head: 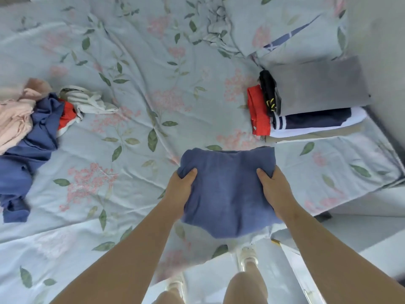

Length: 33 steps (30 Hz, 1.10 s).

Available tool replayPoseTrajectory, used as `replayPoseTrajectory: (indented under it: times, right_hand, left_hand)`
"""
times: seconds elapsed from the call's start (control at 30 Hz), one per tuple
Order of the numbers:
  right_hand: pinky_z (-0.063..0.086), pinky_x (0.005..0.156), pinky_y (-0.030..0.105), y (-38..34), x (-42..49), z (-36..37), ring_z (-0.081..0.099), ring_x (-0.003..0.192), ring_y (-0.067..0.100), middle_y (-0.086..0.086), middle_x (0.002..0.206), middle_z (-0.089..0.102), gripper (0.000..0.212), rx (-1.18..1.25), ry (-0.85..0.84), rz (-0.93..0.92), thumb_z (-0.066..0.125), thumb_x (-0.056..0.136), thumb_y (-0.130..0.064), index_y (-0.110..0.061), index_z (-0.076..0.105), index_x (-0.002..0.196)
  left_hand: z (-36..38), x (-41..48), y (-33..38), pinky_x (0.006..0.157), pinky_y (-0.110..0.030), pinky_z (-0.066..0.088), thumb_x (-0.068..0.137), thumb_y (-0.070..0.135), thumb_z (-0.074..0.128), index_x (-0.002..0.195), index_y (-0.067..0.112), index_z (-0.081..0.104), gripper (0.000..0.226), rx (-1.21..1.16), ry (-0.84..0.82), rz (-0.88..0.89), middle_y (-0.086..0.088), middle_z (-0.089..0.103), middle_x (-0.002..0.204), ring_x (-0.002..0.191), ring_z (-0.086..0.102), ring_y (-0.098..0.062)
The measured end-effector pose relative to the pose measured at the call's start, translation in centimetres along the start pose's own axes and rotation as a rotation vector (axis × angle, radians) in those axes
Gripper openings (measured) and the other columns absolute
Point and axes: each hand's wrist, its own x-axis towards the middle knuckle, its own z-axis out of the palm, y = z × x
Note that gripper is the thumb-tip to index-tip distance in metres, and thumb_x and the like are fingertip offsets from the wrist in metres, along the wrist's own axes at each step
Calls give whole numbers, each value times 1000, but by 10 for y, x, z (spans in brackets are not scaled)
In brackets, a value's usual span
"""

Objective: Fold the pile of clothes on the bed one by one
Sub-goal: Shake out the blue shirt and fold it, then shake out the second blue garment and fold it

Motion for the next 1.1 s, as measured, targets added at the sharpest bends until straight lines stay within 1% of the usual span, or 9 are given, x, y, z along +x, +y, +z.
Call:
replayPoseTrajectory:
  times: [0.1, 0.3, 0.4, 0.5, 0.6, 0.7, 0.87, 0.97, 1.1]
  right_hand:
    - [41, 95, 40, 14, 21, -65, 52, 108, 29, 4, 114, 57, 28, -16, 53, 16, 46, 97, -26, -14, 49, 122]
    - [32, 84, 30, 42, 66, -183, 49, 105, 28, 3, 102, 51, 26, -91, 165, 65, 46, 97, -24, -7, 47, 117]
    - [36, 74, 35, 56, 83, -224, 51, 89, 30, 3, 83, 49, 19, -156, 221, 124, 45, 97, -21, -6, 41, 109]
    - [47, 81, 44, 66, 92, -245, 55, 94, 34, 12, 106, 54, 43, -304, 193, 171, 47, 92, -21, -10, 33, 131]
    - [44, 91, 46, 67, 94, -247, 53, 106, 35, 13, 119, 53, 45, -426, 67, 142, 47, 94, -23, -11, 35, 136]
    - [41, 95, 41, 54, 89, -236, 50, 111, 29, 9, 130, 49, 42, -497, -62, 76, 43, 97, -26, -13, 38, 137]
    - [45, 85, 36, 5, 78, -196, 54, 105, 24, 5, 122, 54, 35, -607, -189, -112, 42, 97, -26, -14, 45, 130]
    - [45, 84, 36, -35, 68, -161, 52, 104, 25, 5, 113, 54, 25, -725, -245, -259, 41, 95, -23, -13, 48, 117]
    - [44, 83, 35, -87, 47, -107, 53, 104, 25, 6, 116, 54, 27, -825, -303, -450, 40, 96, -25, -13, 48, 118]
  left_hand:
    - [72, -4, 6, 86, -44, 51, 95, 25, 54, 91, 25, 58, 6, 8, -16, -13, -5, 65, 95, 89, 62, -27]
    - [206, -6, 16, 81, -42, 50, 94, 20, 54, 88, 21, 57, 7, -10, -29, -24, -4, 64, 91, 88, 61, -27]
    - [251, 1, 18, 76, -34, 43, 95, 19, 51, 102, 17, 47, 8, 65, 13, -32, -2, 56, 98, 88, 54, -21]
    - [271, 7, 19, 78, -36, 44, 94, 21, 49, 124, 13, 36, 33, 328, 78, -17, -7, 51, 104, 85, 53, -22]
    - [270, 10, 24, 90, -38, 47, 93, 21, 50, 138, 10, 34, 48, 606, 88, 18, -14, 47, 126, 110, 53, -34]
    - [256, 7, 36, 86, -37, 46, 94, 21, 47, 133, 13, 39, 41, 821, 65, 90, -14, 50, 125, 109, 54, -33]
    - [212, -11, 67, 91, -37, 45, 97, 25, 41, 129, 16, 43, 33, 1141, 118, 233, -9, 51, 122, 111, 52, -28]
    - [173, -25, 83, 88, -33, 43, 98, 25, 39, 128, 17, 45, 32, 1247, 206, 285, -6, 51, 120, 111, 52, -25]
    - [109, -44, 92, 83, -30, 41, 98, 24, 38, 125, 18, 47, 29, 1228, 318, 281, -4, 54, 117, 108, 53, -22]
